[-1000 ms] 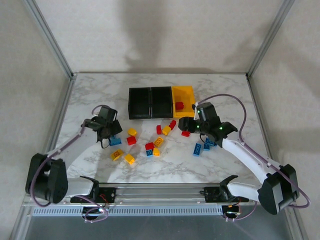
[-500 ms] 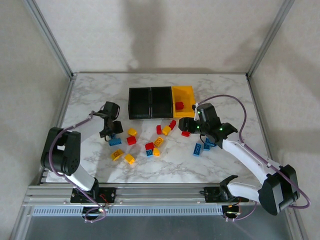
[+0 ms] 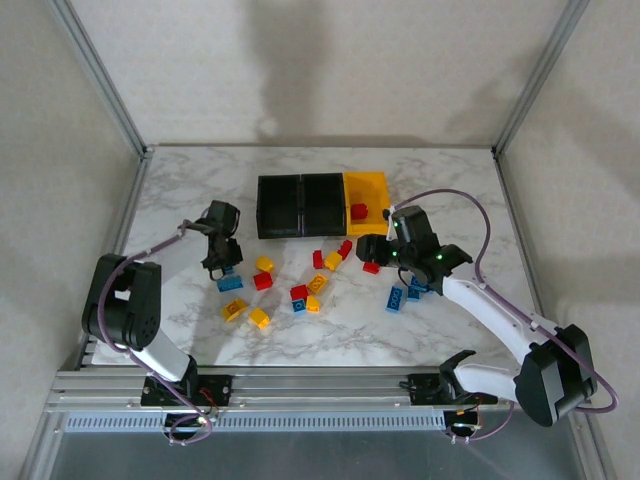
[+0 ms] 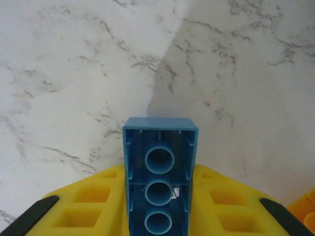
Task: Sort the legos into containers by color
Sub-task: Pick up the lego from the middle-left of the table, then place the lego in the container.
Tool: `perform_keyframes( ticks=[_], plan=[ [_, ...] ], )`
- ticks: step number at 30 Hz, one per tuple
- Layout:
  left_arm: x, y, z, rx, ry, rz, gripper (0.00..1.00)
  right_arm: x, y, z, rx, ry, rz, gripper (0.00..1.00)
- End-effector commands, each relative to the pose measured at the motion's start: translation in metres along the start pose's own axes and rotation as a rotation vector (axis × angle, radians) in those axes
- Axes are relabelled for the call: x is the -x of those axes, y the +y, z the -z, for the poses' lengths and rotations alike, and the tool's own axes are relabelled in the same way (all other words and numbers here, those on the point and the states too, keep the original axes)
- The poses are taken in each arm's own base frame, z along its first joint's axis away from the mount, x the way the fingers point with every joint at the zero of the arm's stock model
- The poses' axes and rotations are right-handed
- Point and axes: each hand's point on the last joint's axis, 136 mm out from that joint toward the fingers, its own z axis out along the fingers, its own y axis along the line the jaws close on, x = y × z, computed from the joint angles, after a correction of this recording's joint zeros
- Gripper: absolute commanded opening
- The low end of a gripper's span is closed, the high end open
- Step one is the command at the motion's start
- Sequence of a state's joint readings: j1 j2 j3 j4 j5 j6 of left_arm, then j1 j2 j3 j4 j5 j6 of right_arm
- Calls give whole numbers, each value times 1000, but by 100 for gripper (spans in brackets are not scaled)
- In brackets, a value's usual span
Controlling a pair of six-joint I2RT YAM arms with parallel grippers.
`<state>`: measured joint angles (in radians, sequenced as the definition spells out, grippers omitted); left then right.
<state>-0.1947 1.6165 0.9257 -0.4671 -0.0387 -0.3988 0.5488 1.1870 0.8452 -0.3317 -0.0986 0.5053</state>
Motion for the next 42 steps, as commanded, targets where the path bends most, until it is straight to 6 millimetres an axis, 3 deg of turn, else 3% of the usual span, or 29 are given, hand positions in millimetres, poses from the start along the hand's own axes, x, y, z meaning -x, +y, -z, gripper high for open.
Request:
perform_keyframes(
  ticks=[1, 9, 16, 22, 31, 37, 42],
  plan=[
    [19, 0, 24, 4, -67, -6, 23, -1, 6, 7, 28, -18, -3, 58],
    [30, -32, 67, -99, -120, -47, 22, -2, 17, 12, 96, -24, 24, 58],
    [38, -101, 112, -281, -206, -53, 22, -3, 28, 15, 165, -29, 24, 58],
    [50, -171, 133, -434, -248, -35, 22, -2, 24, 16, 142, -36, 9, 58],
    [57, -261, 107, -427, -214, -124, 22, -13, 8, 22, 85, -47, -16, 58],
    [66, -288, 74, -364, -211, -132, 22, -19, 1, 31, 71, -60, -26, 58],
    [71, -298, 51, -282, -227, -151, 25, -22, -3, 34, 58, -63, -22, 58]
  ],
)
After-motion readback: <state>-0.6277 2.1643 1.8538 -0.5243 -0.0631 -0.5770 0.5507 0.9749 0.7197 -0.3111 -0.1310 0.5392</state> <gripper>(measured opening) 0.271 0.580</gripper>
